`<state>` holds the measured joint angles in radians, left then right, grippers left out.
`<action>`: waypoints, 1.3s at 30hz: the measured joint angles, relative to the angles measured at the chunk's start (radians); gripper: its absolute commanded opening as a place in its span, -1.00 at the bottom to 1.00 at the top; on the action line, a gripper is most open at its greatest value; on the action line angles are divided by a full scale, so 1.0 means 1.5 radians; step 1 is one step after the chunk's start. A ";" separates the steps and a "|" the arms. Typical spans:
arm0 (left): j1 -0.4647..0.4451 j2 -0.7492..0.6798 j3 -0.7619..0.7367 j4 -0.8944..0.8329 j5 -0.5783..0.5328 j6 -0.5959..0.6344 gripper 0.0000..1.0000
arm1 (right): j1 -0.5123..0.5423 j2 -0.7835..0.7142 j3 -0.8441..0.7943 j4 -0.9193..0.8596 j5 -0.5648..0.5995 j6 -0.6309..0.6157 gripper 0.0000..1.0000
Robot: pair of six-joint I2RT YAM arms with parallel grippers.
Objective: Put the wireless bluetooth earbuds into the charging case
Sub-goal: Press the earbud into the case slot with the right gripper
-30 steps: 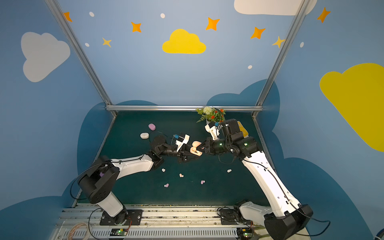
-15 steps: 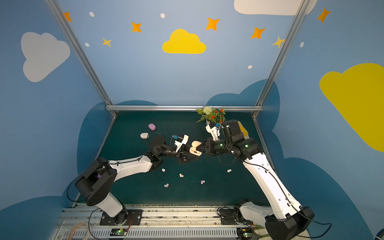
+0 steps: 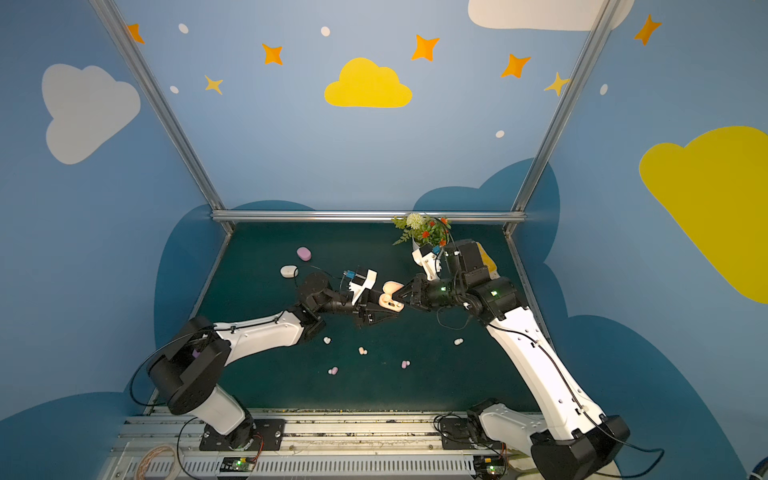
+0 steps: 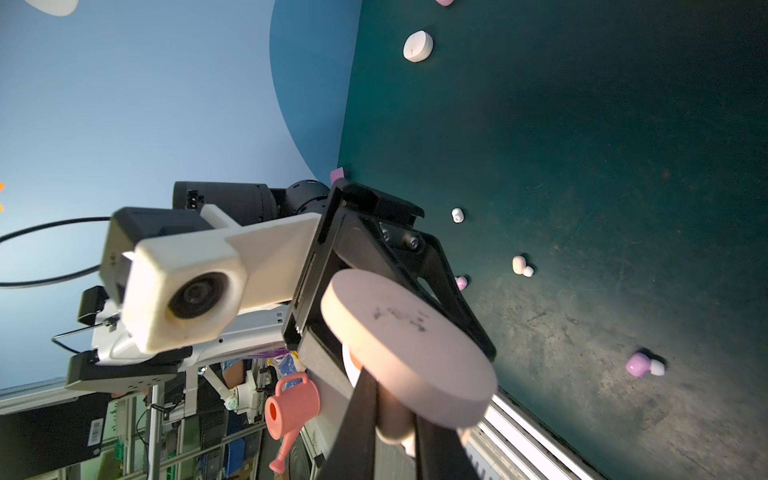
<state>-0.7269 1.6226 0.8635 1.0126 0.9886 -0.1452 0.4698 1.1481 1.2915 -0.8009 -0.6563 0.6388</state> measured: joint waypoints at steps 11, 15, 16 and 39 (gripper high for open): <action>-0.003 -0.001 -0.005 0.004 -0.005 0.002 -0.93 | -0.001 -0.007 -0.011 0.010 0.001 0.025 -0.71; -0.004 -0.001 -0.007 0.005 -0.007 0.002 -0.93 | -0.001 -0.007 -0.014 0.010 0.003 0.026 -0.59; -0.005 -0.003 -0.007 0.005 -0.007 0.002 -0.93 | -0.001 -0.007 -0.014 0.009 0.004 0.024 -0.57; -0.009 -0.012 -0.011 -0.002 -0.020 0.009 -0.93 | 0.004 0.001 0.013 -0.023 0.014 0.018 -0.15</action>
<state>-0.7403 1.6043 0.8463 1.0096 0.9588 -0.1322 0.4755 1.1496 1.3117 -0.8352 -0.6357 0.6655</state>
